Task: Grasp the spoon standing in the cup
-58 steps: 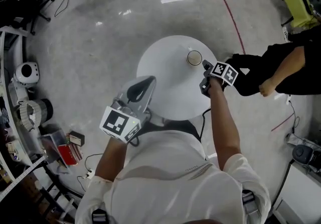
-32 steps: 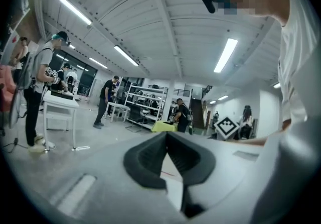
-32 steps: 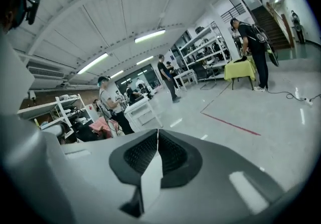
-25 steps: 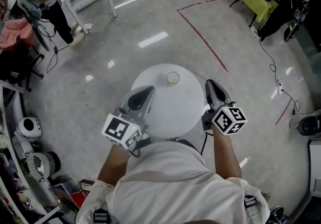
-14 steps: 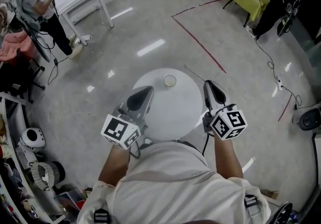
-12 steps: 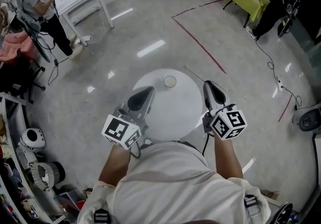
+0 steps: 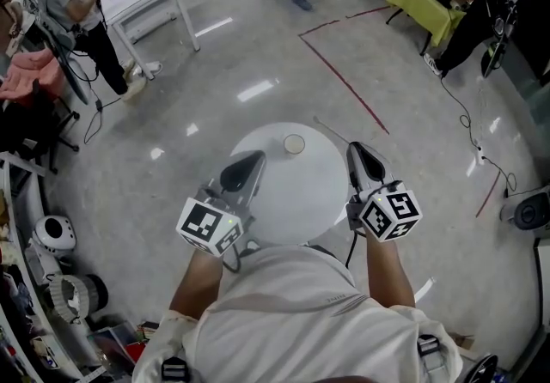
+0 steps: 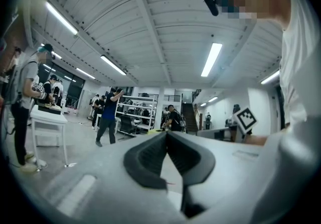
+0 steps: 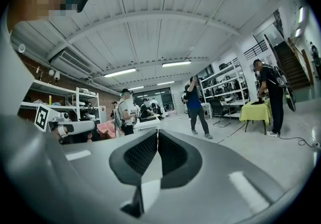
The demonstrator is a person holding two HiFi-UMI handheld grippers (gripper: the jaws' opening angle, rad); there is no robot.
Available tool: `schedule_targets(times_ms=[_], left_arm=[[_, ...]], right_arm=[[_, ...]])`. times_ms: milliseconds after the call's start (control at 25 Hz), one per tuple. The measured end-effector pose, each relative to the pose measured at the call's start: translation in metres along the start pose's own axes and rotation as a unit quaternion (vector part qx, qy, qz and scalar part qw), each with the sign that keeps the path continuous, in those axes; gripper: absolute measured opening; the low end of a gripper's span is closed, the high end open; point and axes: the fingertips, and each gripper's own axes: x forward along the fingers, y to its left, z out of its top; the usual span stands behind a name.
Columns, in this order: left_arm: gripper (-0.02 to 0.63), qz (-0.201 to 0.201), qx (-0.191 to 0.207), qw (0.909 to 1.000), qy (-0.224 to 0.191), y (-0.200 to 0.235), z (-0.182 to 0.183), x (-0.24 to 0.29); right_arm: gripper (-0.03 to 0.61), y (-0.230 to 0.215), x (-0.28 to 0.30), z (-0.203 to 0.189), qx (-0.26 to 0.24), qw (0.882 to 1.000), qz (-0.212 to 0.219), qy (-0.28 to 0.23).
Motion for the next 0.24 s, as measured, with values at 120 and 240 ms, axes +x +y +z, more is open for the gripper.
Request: schedule_targets(times_ms=[120,240], left_arm=[[0.002,0.001,-0.001,1.0,0.0,0.0027,-0.0008,0.0019],[0.003,0.002,0.001,1.0,-0.001,0.0057,-0.0003,0.0041]], right_arm=[[0.011,-0.0007,0.0042,-0.0007,0.0,1.0,0.002,0.001],[0.011,-0.0016,0.0081,0.0003,-0.001,1.0,0.004,0.002]])
